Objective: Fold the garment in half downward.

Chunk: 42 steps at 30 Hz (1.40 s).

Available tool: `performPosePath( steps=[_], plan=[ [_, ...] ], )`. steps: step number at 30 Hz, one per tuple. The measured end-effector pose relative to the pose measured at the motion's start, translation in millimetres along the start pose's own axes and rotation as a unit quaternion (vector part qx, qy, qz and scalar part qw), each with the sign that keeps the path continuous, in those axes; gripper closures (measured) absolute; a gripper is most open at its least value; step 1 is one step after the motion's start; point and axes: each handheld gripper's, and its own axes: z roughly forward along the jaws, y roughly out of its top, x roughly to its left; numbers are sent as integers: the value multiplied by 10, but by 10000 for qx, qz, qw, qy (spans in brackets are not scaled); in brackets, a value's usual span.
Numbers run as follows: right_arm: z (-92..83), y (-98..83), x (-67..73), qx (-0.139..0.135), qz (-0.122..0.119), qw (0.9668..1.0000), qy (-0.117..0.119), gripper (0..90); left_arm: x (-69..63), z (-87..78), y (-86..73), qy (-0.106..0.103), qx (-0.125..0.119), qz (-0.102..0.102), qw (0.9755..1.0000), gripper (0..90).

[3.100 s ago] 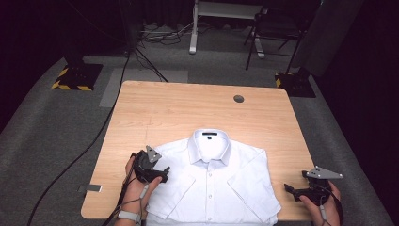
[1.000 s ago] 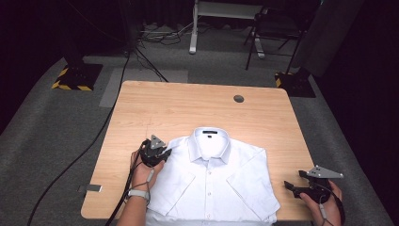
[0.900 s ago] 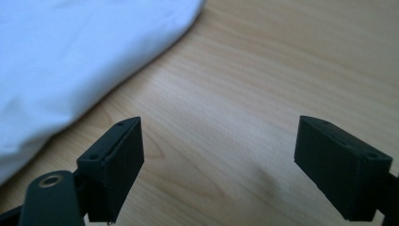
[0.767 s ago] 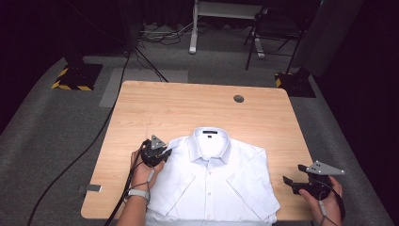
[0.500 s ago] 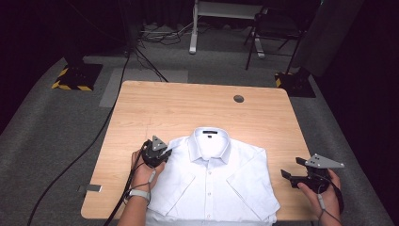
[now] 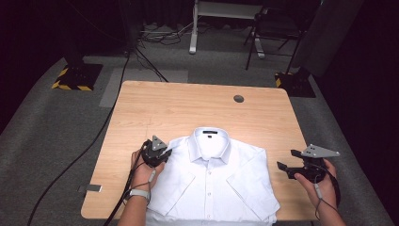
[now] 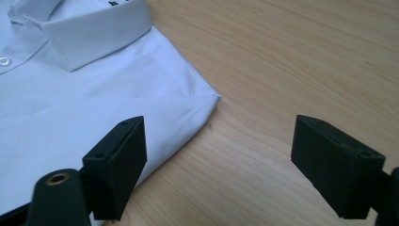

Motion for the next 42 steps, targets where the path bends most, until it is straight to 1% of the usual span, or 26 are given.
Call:
performPosePath(
  steps=[5,7,9,12,16,21,24,29,33,35,42],
  plan=[
    [54,82,19,-27,-34,10000,12,196,9,-1,1,-28,2,-18,10000,782],
    [80,114,28,-88,-39,9999,29,205,10,0,1,-31,1,-18,10000,780],
    [116,148,38,-50,-57,10000,7,206,8,-1,1,-23,5,-7,10000,778],
    [177,201,72,-52,-128,9999,-17,208,-12,-1,0,40,3,44,10000,774],
    [262,276,138,-32,-217,9998,-29,210,-8,0,0,29,-7,38,10000,774],
    [348,357,179,-78,-231,9997,-6,210,-9,0,-1,28,-3,30,10000,773],
    [395,387,179,-98,-181,9998,41,210,-7,1,0,21,-8,29,10000,773],
    [502,397,179,10,-195,9998,18,210,-2,0,0,6,1,21,10000,773],
    [613,395,176,150,-229,9996,-33,213,-1,0,0,0,1,14,10000,772],
    [667,390,173,232,-196,9995,-24,224,1,-1,0,-3,4,10,10000,771],
    [831,333,123,395,6,9992,16,225,4,-1,0,-9,5,5,10000,767]
  ],
)
